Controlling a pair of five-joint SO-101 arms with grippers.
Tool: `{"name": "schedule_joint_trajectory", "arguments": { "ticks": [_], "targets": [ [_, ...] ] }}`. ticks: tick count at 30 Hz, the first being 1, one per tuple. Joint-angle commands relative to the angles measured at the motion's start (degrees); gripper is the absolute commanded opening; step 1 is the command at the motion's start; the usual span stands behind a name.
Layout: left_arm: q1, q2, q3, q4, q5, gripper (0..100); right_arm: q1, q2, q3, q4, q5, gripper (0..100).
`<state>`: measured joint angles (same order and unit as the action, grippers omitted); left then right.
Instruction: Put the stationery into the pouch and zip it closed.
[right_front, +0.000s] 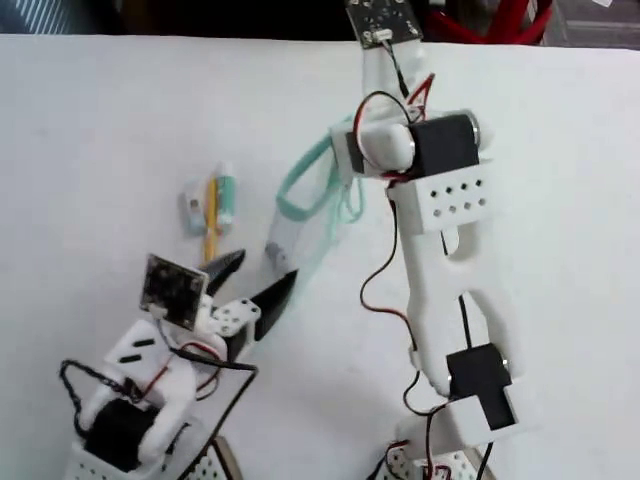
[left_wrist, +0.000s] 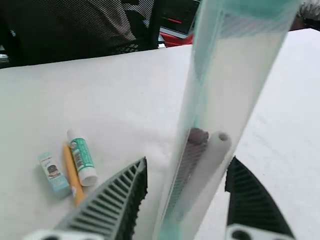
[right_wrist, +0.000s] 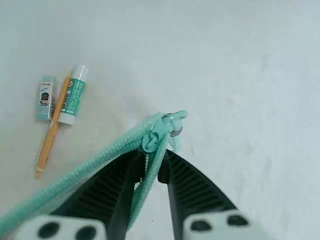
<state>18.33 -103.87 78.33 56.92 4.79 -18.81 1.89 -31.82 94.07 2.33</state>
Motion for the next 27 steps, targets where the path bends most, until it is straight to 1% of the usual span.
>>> {"name": "schedule_joint_trajectory", "arguments": {
  "ticks": [1,2,5,7,10,12,15,19,22,27],
  "targets": [
    [-8.0,-0.6,-11.9,5.1,-4.8,25,1.5,-1.0,-4.4,-0.3,-0.4,1.9],
    [-9.6,-0.6,-13.6,5.8,-6.8,25,1.6,-1.0,-5.5,0.4,-0.4,1.9],
    [-12.6,-0.4,-17.1,7.6,-9.1,21,1.7,-1.0,-7.4,3.2,-0.4,1.9],
    [-14.1,-0.3,-17.8,8.1,-10.7,21,2.2,-1.1,-7.6,4.3,-0.4,1.9],
    [-16.7,2.2,-15.6,6.9,-12.8,21,2.5,-1.3,-7.6,3.9,-0.5,1.9],
    [-18.6,7.0,-13.3,3.5,-13.6,21,2.4,-1.6,-7.6,3.9,-0.5,1.9],
    [-22.6,17.0,-11.6,-4.2,-13.2,21,2.5,-1.8,-7.7,4.0,-0.5,1.9],
    [-22.9,32.5,-13.2,-15.2,-9.7,23,2.4,-1.2,-7.5,4.0,-0.5,1.9],
    [-21.2,45.5,-17.1,-20.1,-9.7,29,2.4,-1.2,-7.5,4.0,-0.5,1.9],
    [-21.0,66.4,-28.2,-24.3,-9.3,29,2.4,-1.3,-7.7,4.0,-0.5,1.9]
  ]
}}
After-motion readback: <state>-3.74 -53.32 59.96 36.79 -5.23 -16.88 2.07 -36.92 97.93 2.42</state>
